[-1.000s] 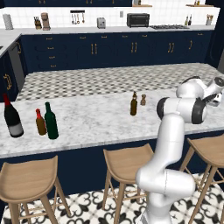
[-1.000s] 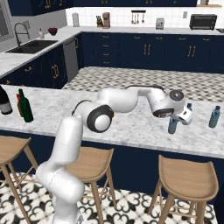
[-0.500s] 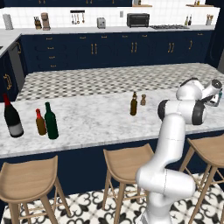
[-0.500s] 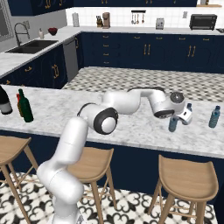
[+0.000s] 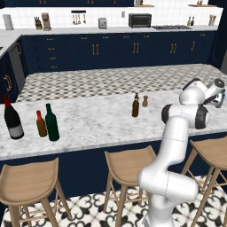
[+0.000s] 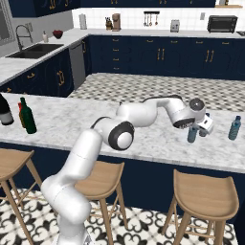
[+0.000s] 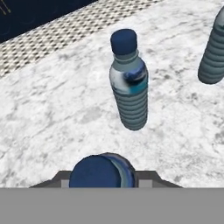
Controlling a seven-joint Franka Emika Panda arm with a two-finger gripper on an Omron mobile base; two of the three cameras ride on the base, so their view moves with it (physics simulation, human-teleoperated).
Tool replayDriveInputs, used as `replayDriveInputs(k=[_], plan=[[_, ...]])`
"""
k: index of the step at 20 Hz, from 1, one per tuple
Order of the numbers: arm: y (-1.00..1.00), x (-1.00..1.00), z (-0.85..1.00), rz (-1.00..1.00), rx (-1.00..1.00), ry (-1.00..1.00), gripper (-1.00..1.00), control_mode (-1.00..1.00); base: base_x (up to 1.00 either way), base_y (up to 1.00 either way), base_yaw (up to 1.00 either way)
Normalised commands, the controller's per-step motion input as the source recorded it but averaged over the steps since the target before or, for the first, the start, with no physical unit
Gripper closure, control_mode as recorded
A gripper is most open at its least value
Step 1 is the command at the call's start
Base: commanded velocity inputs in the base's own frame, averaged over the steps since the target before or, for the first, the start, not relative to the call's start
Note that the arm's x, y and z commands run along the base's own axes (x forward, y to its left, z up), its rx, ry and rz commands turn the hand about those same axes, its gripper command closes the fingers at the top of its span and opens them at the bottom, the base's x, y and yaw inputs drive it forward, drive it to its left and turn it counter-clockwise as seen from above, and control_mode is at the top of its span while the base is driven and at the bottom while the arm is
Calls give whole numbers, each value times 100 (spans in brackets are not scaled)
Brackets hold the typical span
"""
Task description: Move the plastic bottles in the middle to the plastics group, and the glass bottles in the middle to the glass group.
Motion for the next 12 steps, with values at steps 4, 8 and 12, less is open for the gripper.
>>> replayDriveInputs(k=[4, 8, 12], plan=[[3, 0, -52, 0, 0, 18, 100, -100, 0, 0, 0], [2, 0, -54, 0, 0, 20, 100, -100, 0, 0, 0], [2, 2, -56, 0, 0, 21, 100, -100, 0, 0, 0]])
